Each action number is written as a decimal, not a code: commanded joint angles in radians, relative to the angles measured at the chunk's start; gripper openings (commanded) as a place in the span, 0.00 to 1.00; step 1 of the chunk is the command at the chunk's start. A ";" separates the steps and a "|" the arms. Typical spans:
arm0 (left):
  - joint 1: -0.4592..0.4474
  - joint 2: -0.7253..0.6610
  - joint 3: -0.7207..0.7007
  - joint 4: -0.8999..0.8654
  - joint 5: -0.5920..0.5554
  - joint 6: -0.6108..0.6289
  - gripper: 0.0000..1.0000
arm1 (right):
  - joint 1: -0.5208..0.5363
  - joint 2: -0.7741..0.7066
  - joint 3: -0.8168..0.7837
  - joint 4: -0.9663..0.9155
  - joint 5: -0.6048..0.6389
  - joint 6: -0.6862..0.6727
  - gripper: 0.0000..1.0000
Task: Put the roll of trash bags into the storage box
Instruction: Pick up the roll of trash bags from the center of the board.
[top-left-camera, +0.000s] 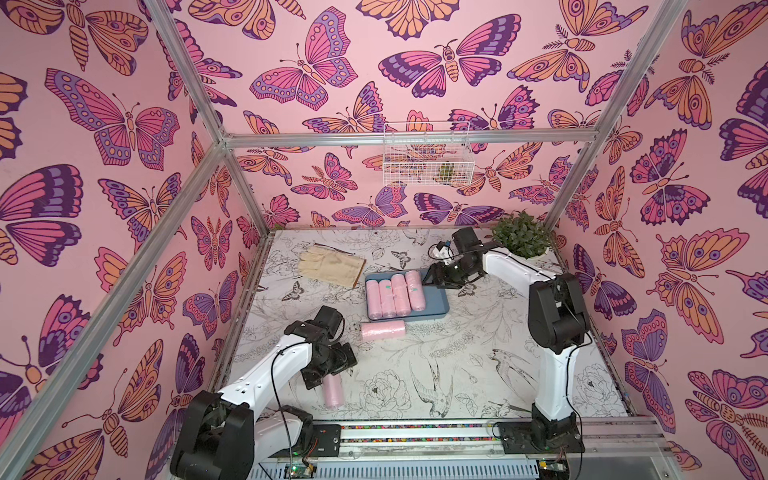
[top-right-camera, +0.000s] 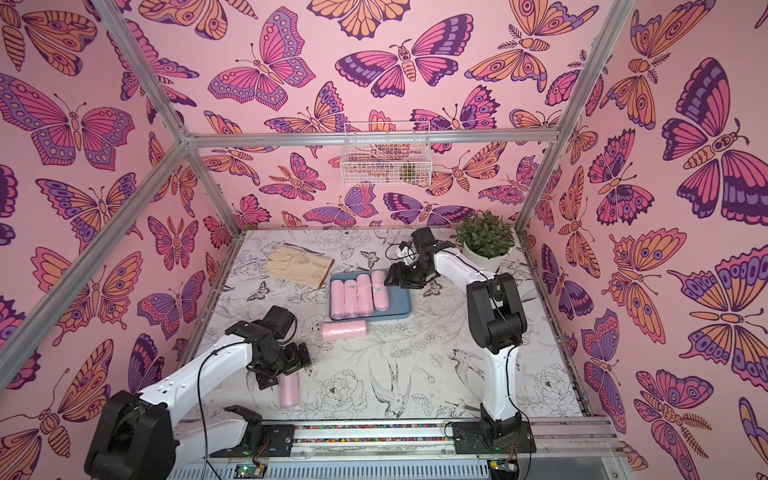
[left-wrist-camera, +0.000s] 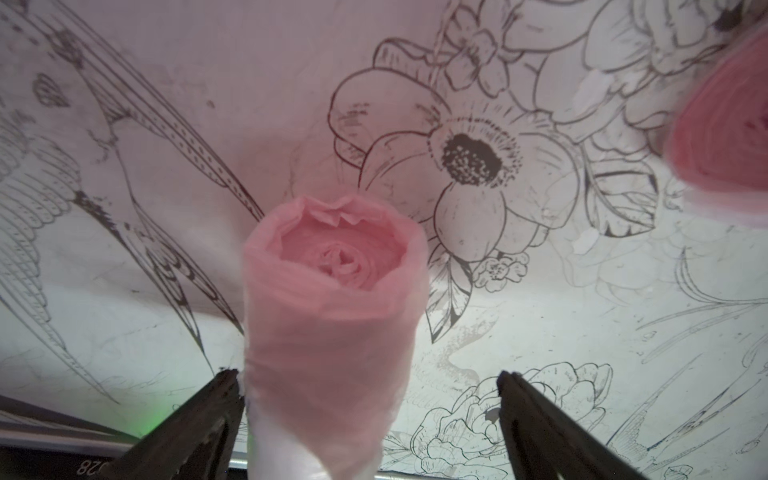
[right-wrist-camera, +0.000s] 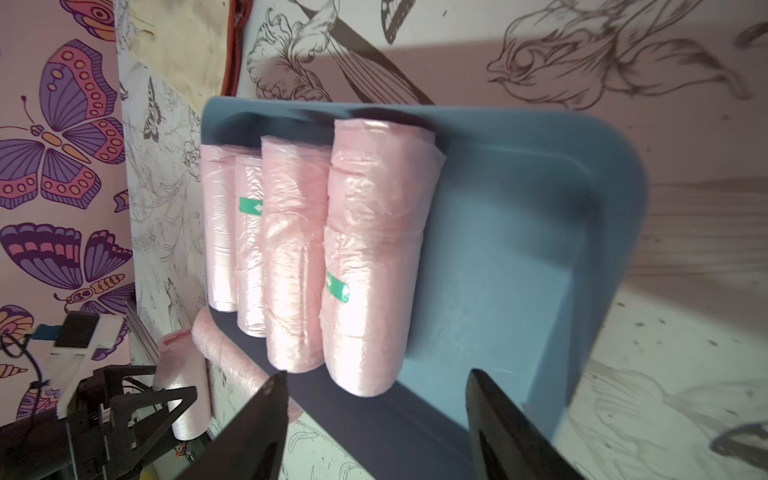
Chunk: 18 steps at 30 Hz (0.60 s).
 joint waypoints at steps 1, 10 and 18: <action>-0.017 0.016 -0.013 -0.023 -0.005 -0.027 0.97 | -0.015 -0.044 -0.028 -0.014 0.015 -0.007 0.72; -0.038 0.122 -0.027 0.031 0.012 -0.025 0.78 | -0.038 -0.097 -0.088 0.000 0.016 -0.006 0.72; -0.049 0.155 -0.014 0.069 0.016 -0.019 0.55 | -0.064 -0.135 -0.130 0.008 0.016 -0.001 0.72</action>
